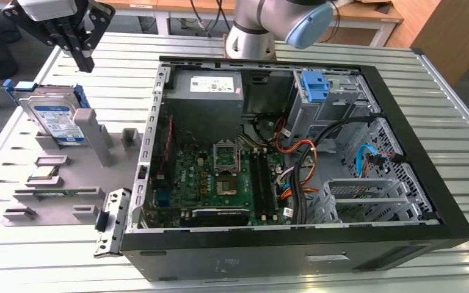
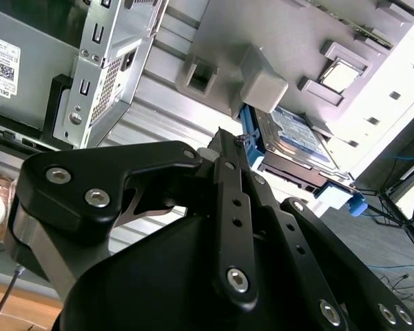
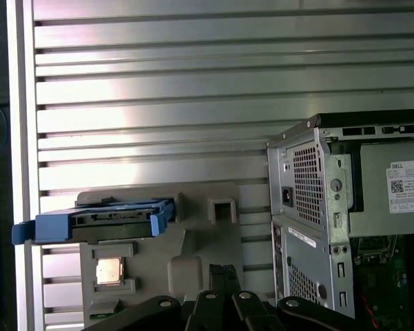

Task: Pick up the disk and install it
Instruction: 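Reach for the disk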

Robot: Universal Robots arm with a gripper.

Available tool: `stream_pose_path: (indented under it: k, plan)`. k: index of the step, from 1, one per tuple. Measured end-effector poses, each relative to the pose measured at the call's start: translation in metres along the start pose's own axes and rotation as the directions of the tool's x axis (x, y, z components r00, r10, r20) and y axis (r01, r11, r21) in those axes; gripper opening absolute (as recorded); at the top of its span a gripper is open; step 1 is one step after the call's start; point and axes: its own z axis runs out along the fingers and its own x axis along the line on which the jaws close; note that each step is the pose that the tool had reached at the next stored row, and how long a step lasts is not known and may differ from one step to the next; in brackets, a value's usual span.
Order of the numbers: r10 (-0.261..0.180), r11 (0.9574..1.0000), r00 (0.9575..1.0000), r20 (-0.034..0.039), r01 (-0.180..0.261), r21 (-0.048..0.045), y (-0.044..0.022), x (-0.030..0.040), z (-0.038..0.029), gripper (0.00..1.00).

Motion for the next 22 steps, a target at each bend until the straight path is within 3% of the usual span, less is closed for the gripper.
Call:
stream_pose_path:
  k: [8,22]
  plan:
    - [0.0,1.0,1.0,0.0,0.0,0.0,-0.0004,0.0048,0.0007,0.11]
    - [0.0,1.0,1.0,-0.0002,0.0,0.0,-0.0019,0.0237,0.0027,0.11]
